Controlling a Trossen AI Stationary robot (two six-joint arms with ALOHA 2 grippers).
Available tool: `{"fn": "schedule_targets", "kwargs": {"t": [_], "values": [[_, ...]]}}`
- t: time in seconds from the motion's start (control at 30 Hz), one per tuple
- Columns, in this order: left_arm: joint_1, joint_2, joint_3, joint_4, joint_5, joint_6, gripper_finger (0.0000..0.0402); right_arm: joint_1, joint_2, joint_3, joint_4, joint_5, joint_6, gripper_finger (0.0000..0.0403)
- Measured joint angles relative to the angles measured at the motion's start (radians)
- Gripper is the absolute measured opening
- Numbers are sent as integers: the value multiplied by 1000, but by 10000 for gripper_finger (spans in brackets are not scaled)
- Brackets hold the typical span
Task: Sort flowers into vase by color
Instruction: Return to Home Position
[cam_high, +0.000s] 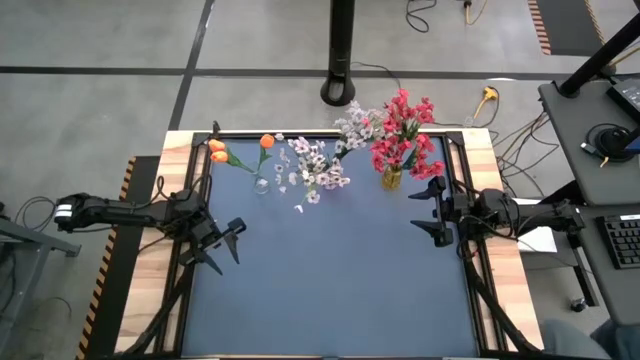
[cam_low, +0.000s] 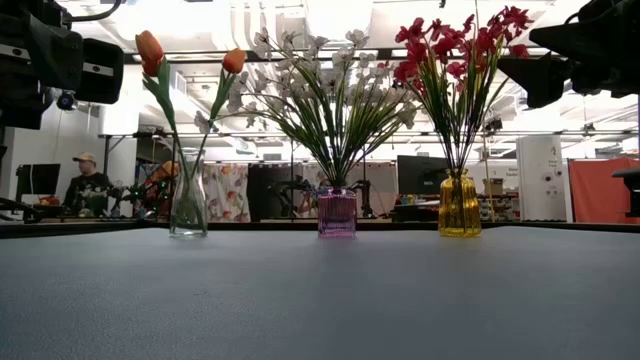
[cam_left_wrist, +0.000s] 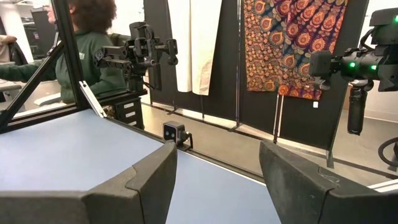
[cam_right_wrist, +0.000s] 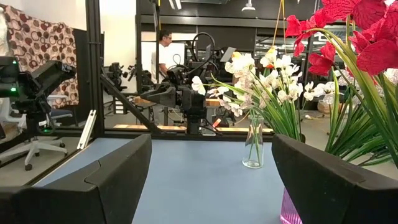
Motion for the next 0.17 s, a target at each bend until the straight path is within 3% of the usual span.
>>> {"fn": "schedule_targets", "kwargs": {"t": [0.17], "values": [[0,0,0,0,0,0,212,0,0,0,0,0,0,325]]}}
